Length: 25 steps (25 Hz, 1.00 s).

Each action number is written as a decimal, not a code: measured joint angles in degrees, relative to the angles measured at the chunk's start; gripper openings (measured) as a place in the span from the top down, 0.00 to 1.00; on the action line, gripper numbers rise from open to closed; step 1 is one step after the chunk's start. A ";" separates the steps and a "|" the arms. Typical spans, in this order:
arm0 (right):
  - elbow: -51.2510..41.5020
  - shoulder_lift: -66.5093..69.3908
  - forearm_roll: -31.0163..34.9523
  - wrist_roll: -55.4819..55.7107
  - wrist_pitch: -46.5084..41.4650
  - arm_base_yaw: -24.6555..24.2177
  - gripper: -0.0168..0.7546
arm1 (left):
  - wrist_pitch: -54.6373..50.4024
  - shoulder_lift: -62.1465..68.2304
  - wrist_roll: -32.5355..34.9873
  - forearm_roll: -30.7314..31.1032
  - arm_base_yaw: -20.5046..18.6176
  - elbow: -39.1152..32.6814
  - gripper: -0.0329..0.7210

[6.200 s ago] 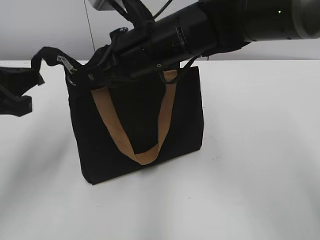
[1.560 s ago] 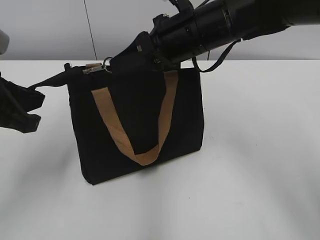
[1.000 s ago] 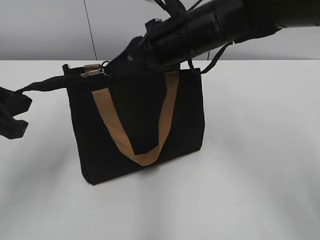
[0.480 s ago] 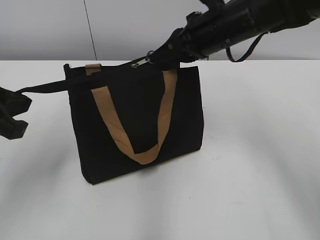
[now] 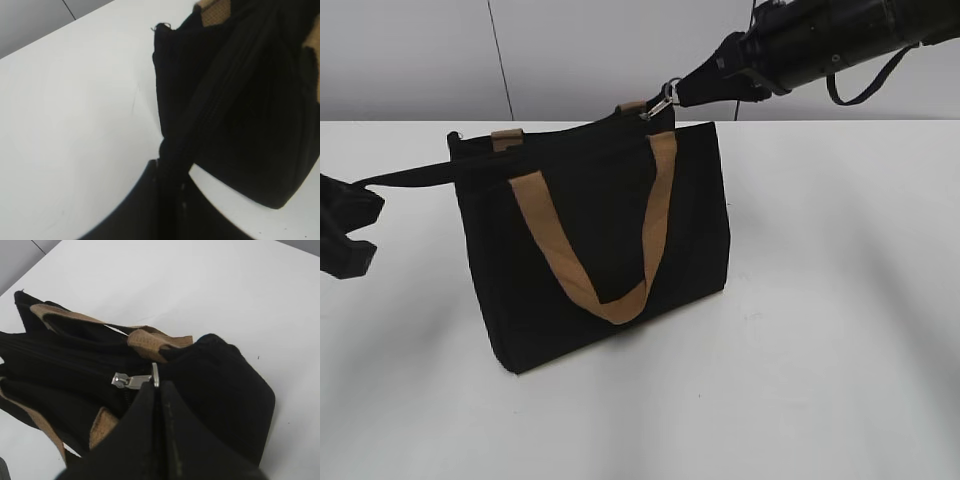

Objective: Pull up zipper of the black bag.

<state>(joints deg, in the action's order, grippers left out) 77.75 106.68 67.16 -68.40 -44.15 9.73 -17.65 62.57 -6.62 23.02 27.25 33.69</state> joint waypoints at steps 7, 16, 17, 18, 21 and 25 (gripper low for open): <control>0.00 -0.63 -0.18 0.68 -2.05 -0.31 0.86 | -0.36 0.00 0.00 -3.74 0.00 0.00 0.91; 0.00 -5.59 -12.34 11.42 -8.24 -0.37 0.45 | -7.50 -0.02 0.00 -19.80 0.00 0.20 0.22; 0.00 -6.29 -15.02 13.44 -8.36 0.01 0.45 | -9.64 -0.14 0.00 -21.12 0.00 0.35 0.22; 0.00 -6.97 -17.47 15.44 -8.36 0.41 0.45 | -12.30 -0.49 0.00 -22.16 0.00 0.66 0.22; -0.52 -10.05 -25.99 20.68 -8.41 3.79 0.44 | -18.42 -3.72 0.00 -24.10 0.00 1.82 0.23; -5.10 -15.75 -30.89 23.98 -8.21 7.52 0.44 | -23.33 -10.64 0.00 -24.35 0.00 3.62 0.27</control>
<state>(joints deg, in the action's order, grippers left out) 72.64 90.93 36.27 -44.42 -52.36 17.25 -40.97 51.93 -6.62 -1.34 27.25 37.31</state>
